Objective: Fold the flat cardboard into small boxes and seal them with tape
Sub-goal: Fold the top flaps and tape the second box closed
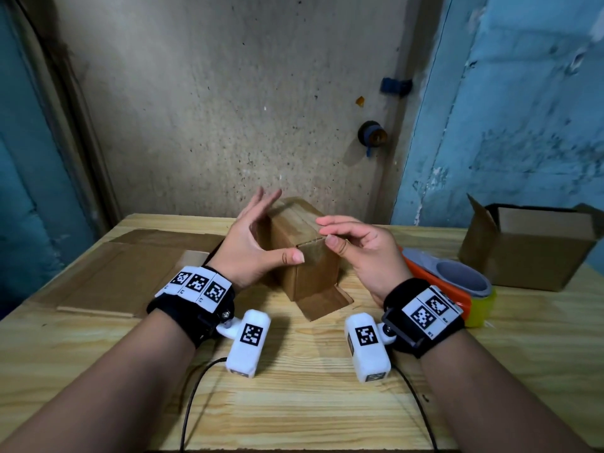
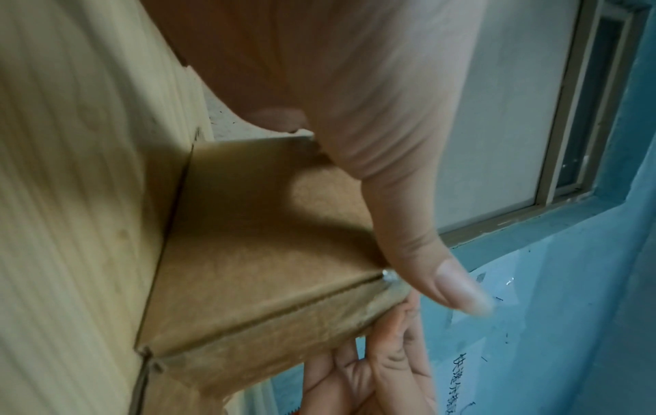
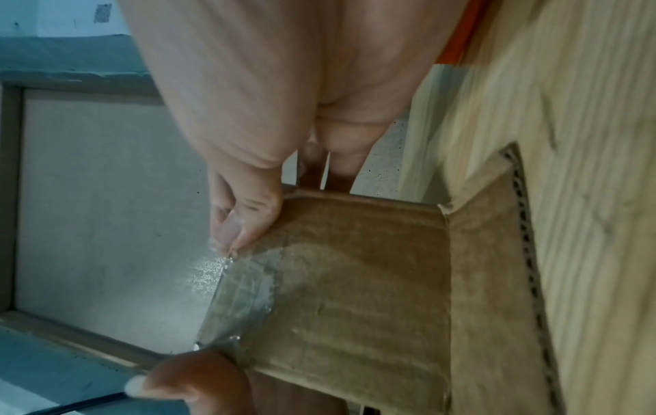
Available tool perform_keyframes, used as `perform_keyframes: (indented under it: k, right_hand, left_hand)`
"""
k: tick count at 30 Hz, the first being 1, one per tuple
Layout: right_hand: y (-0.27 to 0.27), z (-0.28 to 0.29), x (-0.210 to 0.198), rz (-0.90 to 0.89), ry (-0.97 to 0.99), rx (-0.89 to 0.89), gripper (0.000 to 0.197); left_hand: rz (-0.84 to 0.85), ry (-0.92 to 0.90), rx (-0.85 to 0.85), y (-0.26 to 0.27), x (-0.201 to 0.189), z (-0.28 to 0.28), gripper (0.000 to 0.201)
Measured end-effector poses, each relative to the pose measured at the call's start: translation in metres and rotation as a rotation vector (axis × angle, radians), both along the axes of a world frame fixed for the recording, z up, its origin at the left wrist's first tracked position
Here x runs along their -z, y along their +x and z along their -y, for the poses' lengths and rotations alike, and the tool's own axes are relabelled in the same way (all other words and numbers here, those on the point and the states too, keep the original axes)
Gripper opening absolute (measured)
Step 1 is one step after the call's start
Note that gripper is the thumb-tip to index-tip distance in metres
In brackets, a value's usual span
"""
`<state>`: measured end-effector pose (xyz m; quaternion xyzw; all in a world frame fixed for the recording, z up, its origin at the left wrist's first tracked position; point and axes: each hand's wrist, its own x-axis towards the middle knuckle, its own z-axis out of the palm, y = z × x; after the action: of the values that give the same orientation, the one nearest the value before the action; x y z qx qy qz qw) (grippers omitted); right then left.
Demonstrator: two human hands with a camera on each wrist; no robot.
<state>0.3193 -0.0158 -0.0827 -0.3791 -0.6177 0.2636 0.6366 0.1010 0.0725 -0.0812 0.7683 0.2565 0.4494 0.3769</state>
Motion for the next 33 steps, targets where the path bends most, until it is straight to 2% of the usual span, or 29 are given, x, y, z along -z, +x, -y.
perform_keyframes:
  k: [3,7,8,11,15,20,24,28,33]
  right_hand:
    - [0.0,0.001,0.002,-0.034,0.007,-0.023,0.02]
    - [-0.005,0.005,0.001,-0.048,0.001,-0.036,0.015]
    - [-0.006,0.006,0.0,-0.04,-0.006,-0.035,0.021]
    - [-0.01,0.009,-0.004,-0.006,-0.05,0.0,0.035]
    - [-0.011,0.01,-0.004,-0.103,-0.152,0.025,0.039]
    - [-0.011,0.012,-0.003,-0.164,-0.111,0.05,0.031]
    - [-0.013,0.011,-0.007,-0.238,-0.038,0.116,0.029]
    - [-0.013,0.012,-0.008,-0.243,-0.029,0.129,0.03]
    - [-0.011,0.011,-0.008,-0.261,-0.091,0.136,0.037]
  left_hand:
    - [-0.013,-0.029,-0.044,0.0,0.001,0.0,0.146]
    - [0.071,-0.051,-0.07,0.0,0.008,-0.011,0.147]
    - [0.094,-0.059,-0.081,0.0,0.01,-0.012,0.146]
    - [0.177,-0.053,-0.17,-0.002,0.012,-0.016,0.132]
    - [0.128,-0.009,-0.287,-0.003,0.014,-0.02,0.09]
    - [0.206,-0.178,-0.327,0.006,0.015,-0.017,0.086]
    - [0.119,-0.115,-0.404,0.007,0.014,-0.014,0.035]
    - [0.154,-0.162,-0.408,0.004,0.012,-0.013,0.048]
    - [0.187,-0.149,-0.371,0.002,0.013,-0.013,0.051]
